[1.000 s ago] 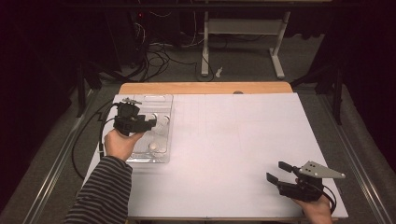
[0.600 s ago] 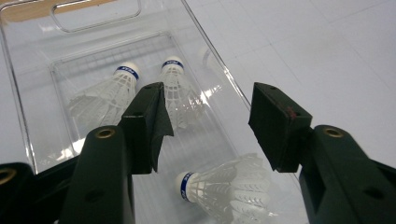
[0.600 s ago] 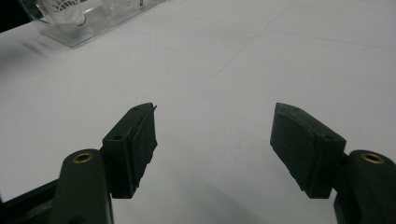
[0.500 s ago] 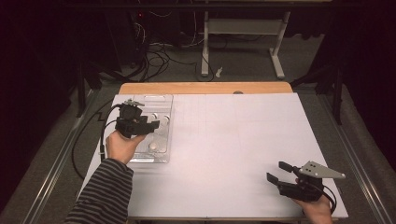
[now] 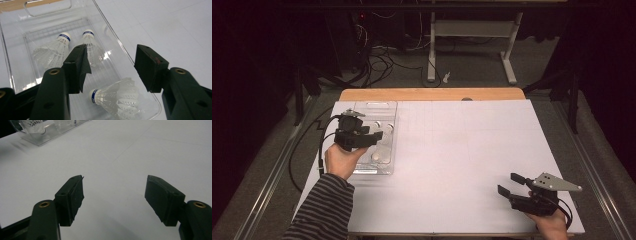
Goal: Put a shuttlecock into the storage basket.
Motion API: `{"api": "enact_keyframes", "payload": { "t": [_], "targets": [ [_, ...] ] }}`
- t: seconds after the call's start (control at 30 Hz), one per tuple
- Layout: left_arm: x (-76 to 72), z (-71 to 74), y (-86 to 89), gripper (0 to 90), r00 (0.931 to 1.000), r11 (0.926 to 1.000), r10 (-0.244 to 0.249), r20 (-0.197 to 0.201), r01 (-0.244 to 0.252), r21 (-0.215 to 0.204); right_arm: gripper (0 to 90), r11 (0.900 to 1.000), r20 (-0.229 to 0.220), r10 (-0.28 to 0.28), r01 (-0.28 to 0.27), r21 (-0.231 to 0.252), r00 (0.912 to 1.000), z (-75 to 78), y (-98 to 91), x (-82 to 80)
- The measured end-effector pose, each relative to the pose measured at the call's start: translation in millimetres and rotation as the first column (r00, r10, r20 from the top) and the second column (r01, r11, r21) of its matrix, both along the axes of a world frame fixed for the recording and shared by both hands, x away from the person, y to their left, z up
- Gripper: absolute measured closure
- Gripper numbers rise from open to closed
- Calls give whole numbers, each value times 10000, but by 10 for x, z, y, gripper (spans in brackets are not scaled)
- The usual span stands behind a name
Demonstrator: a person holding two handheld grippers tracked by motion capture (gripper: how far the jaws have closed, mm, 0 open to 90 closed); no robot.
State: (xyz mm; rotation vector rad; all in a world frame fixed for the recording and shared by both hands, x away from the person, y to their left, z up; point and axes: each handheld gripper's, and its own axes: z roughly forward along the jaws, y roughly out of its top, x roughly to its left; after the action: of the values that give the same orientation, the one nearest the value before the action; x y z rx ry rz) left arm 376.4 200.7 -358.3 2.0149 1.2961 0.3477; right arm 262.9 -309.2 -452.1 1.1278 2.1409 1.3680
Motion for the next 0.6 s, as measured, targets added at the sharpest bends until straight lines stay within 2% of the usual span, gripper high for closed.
{"api": "enact_keyframes", "payload": {
  "t": [0.6],
  "targets": [
    [-137, -23, -13, 424, 9996, 9996, -245, 110, 246, -138, 317, 10000, 10, 1, -1, -5, 10000, 1, 1, -1]
  ]
}}
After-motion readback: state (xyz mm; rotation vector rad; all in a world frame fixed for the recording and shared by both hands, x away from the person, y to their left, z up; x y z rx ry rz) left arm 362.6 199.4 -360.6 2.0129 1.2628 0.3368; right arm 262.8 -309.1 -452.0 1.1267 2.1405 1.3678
